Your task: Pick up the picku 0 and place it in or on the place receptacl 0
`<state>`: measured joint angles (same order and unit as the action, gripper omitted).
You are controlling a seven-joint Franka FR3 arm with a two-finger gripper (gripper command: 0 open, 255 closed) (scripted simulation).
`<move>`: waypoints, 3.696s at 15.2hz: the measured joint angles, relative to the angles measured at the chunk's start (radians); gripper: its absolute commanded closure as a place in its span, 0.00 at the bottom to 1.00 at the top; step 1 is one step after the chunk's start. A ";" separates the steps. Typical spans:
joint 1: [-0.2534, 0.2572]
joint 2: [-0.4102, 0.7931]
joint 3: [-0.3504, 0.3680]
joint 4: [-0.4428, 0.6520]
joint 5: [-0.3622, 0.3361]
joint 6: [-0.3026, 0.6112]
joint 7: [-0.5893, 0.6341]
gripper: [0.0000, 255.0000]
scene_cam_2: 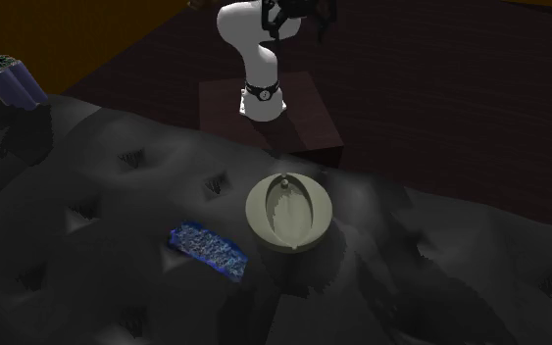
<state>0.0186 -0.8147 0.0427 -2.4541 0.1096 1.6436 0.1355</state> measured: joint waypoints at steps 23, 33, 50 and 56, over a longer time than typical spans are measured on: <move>-0.090 0.691 -0.267 0.398 -0.048 0.268 -0.369 0.00; -0.167 1.093 -0.322 0.809 0.059 0.232 -0.533 0.00; -0.220 1.294 -0.317 0.955 0.115 0.274 -0.594 0.00; -0.220 1.294 -0.317 0.955 0.115 0.274 -0.594 1.00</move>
<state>-0.2016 0.4791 -0.2739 -1.4989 0.2249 1.9174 -0.4587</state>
